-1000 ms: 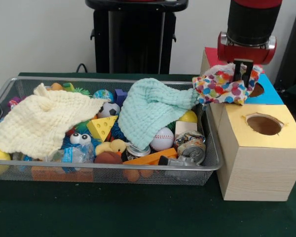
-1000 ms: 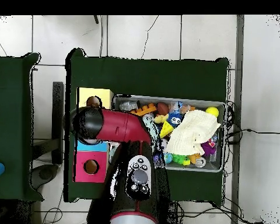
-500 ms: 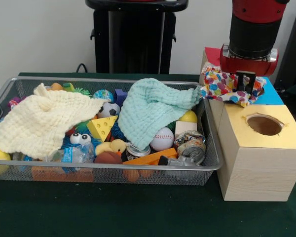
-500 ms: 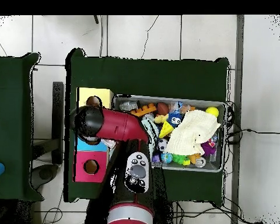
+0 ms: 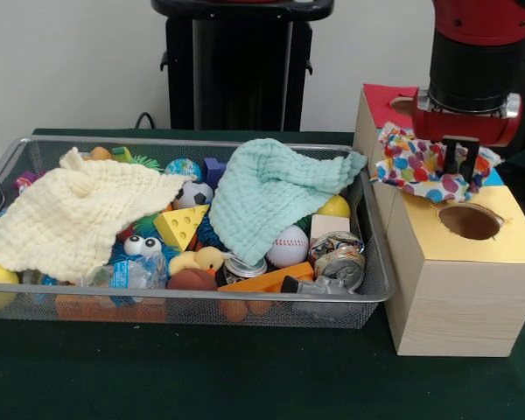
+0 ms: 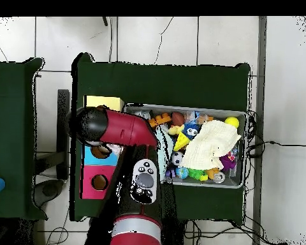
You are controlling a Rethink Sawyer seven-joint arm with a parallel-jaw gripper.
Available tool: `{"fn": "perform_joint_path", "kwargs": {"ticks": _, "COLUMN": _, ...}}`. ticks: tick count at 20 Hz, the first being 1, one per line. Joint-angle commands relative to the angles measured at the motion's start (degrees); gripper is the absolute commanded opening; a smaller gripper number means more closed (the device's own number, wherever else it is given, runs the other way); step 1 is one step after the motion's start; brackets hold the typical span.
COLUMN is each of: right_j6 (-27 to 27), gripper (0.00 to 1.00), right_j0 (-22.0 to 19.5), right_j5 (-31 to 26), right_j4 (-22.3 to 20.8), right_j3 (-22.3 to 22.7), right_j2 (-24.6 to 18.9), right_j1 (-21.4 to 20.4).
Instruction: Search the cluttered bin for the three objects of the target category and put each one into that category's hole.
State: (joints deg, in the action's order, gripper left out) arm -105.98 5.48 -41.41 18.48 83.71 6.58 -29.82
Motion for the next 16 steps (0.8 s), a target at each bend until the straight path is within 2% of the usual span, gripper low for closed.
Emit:
{"fn": "perform_joint_path", "kwargs": {"ticks": 1, "right_j6": -17.70, "gripper": 0.00, "right_j0": 0.24, "right_j5": -10.26, "right_j4": 2.27, "right_j3": -6.26, "right_j2": -0.41, "right_j1": 2.06}}
{"fn": "perform_joint_path", "kwargs": {"ticks": 3, "right_j6": -17.38, "gripper": 0.00, "right_j0": -0.13, "right_j5": -11.80, "right_j4": 1.73, "right_j3": -8.73, "right_j2": -0.06, "right_j1": 3.07}}
{"fn": "perform_joint_path", "kwargs": {"ticks": 8, "right_j6": -15.83, "gripper": 0.00, "right_j0": -0.34, "right_j5": -5.09, "right_j4": 1.15, "right_j3": -8.42, "right_j2": -0.85, "right_j1": 7.16}}
{"fn": "perform_joint_path", "kwargs": {"ticks": 16, "right_j6": -15.78, "gripper": 0.00, "right_j0": 1.57, "right_j5": 2.06, "right_j4": -1.48, "right_j3": -9.18, "right_j2": 2.41, "right_j1": 11.21}}
